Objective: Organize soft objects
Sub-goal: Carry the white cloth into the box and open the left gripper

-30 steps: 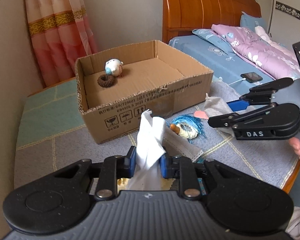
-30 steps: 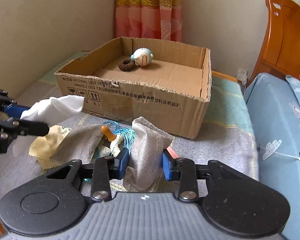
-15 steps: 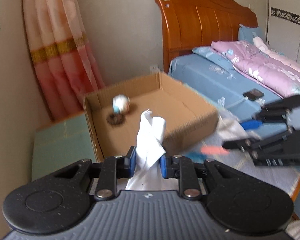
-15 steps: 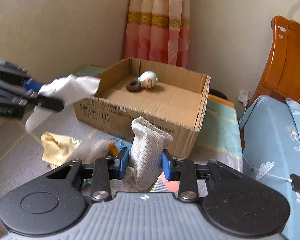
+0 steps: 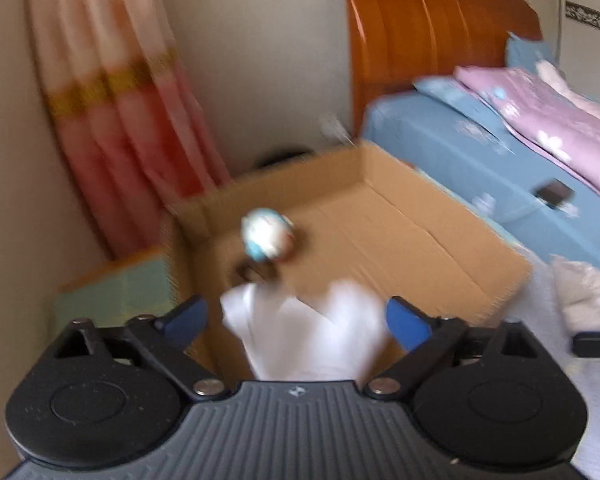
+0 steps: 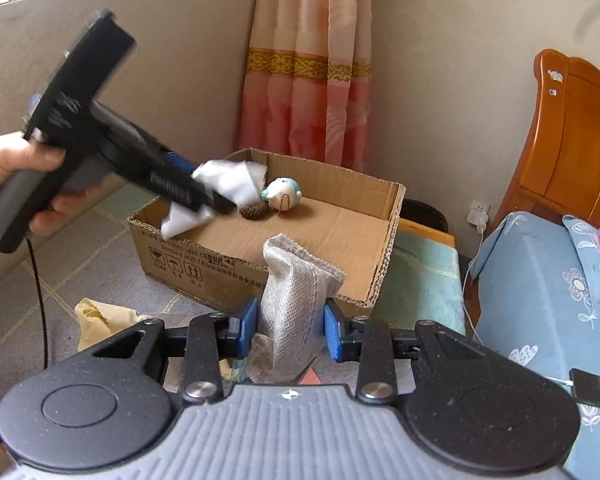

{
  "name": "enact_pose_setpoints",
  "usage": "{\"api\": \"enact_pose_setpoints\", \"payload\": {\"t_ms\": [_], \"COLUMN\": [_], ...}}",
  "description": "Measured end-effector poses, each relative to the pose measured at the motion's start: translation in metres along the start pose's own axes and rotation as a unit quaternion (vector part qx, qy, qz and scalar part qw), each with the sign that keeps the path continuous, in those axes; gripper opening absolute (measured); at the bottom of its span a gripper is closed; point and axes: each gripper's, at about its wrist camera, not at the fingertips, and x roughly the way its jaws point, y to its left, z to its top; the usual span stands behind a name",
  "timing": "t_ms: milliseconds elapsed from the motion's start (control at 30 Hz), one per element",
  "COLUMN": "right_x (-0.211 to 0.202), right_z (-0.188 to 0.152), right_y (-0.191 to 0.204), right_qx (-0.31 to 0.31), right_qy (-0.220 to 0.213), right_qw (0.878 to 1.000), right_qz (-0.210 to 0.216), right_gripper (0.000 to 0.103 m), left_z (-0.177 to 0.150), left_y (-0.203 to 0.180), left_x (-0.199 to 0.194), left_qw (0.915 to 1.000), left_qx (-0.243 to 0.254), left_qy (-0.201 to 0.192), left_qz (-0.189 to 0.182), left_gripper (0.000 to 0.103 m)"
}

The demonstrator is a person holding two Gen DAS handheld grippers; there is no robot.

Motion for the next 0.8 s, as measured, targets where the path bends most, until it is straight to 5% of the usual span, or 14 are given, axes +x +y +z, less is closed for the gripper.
{"api": "enact_pose_setpoints", "payload": {"t_ms": [433,800], "right_x": [0.001,0.036], "right_z": [0.011,0.057], "right_y": [-0.002,-0.019], "right_qx": [-0.006,-0.011], "right_qy": [-0.010,0.000], "right_qw": [1.000,1.000], "right_qz": [-0.007,-0.015], "right_gripper": [0.039,0.037], "left_z": [-0.027,-0.060], "left_y": [0.000,-0.005], "left_x": [-0.070,-0.111], "left_qw": [0.9993,0.9953], "left_qx": [-0.028,-0.078], "left_qy": [-0.006,-0.028], "left_qz": [0.023,0.050], "left_gripper": [0.098,0.102]}}
